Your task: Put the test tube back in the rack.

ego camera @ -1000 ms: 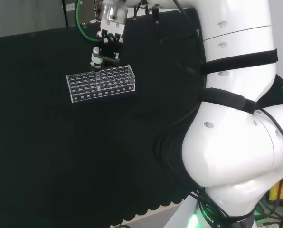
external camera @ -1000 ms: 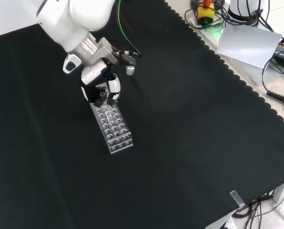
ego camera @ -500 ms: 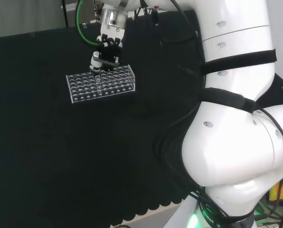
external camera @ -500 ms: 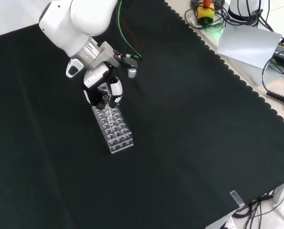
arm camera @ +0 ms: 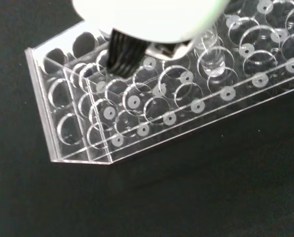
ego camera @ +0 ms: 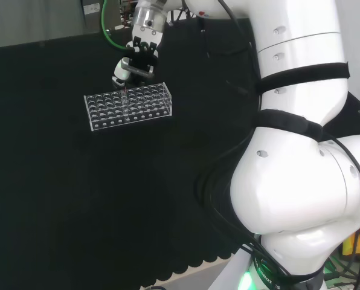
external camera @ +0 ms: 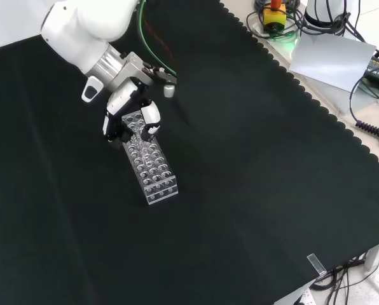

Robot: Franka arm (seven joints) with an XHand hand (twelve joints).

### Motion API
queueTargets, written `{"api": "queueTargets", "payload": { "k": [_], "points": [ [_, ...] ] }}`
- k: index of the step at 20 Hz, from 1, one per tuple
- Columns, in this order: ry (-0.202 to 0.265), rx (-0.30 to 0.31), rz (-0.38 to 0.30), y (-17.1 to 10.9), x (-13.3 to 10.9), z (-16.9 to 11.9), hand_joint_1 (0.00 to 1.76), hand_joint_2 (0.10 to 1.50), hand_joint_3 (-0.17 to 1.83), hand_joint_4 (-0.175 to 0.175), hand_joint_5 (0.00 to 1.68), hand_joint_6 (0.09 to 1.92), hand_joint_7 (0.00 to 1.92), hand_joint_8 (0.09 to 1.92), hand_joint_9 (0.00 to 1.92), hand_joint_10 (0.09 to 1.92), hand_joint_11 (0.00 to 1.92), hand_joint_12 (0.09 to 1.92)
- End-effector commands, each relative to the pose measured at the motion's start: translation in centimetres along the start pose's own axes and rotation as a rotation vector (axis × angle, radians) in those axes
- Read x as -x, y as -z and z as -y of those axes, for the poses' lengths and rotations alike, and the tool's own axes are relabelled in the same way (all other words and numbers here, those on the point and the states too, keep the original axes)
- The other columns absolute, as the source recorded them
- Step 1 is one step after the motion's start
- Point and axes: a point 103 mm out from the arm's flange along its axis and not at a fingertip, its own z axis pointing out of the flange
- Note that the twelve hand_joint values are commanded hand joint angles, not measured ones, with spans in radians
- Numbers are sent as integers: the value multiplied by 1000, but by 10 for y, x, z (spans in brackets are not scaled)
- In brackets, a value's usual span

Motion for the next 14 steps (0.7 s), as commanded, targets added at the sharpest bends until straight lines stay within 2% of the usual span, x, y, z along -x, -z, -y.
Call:
{"api": "queueTargets", "payload": {
  "k": [1, 8, 14],
  "points": [
    [7, -30, -39, 11, 3, 21, 1138, 504, 847, -55, 429, 765, 678, 949, 739, 916, 352, 1513],
    [26, 38, -36, 62, -3, 58, 1134, 505, 833, -51, 414, 738, 646, 946, 707, 908, 340, 1514],
    [36, 91, -37, 102, -4, 101, 1131, 514, 812, -49, 402, 701, 624, 951, 689, 911, 337, 1514]
  ]
}}
